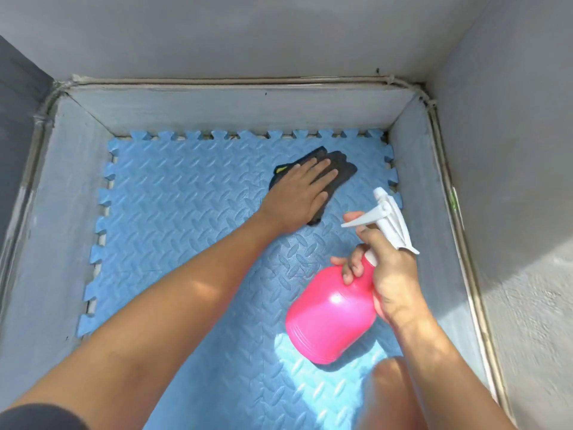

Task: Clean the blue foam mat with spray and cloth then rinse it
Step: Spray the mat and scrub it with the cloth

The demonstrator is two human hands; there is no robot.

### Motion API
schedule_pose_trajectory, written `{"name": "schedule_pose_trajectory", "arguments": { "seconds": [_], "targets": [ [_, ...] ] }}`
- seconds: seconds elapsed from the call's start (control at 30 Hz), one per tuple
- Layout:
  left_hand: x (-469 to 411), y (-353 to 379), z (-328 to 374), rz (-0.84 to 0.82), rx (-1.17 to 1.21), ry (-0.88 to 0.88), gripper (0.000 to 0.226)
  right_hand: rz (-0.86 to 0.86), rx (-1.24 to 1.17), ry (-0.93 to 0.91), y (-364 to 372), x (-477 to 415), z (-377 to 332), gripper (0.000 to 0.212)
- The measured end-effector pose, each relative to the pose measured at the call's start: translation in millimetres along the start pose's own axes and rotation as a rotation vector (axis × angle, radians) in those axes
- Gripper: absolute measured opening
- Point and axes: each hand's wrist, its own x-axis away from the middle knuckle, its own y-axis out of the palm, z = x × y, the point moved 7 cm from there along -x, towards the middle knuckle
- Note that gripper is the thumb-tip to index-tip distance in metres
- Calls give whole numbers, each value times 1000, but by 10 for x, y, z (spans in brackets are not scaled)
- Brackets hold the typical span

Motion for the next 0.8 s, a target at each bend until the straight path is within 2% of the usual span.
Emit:
{"name": "schedule_pose_trajectory", "arguments": {
  "seconds": [0.13,0.3,0.4,0.5,0.63,0.7,0.8],
  "targets": [
    [372,-289,-919,107,-20,-374,54,38,9,59,-6,-64,23,21],
    [1398,-638,-1927,223,-36,-802,57,66,31,149,32,-114,32,17],
    [1810,-727,-2123,237,-49,-927,58,49,108,194,61,-98,56,9],
    [1855,-721,-2123,243,-49,-950,57,61,154,174,70,-71,68,10],
    [1711,-716,-1954,298,-57,-925,57,86,86,165,-17,-38,73,19],
    [1418,-666,-1697,275,-51,-775,55,94,51,168,-81,-42,69,20],
    [702,-421,-966,168,-29,-412,52,107,8,171,-136,-64,74,21]
  ]
}}
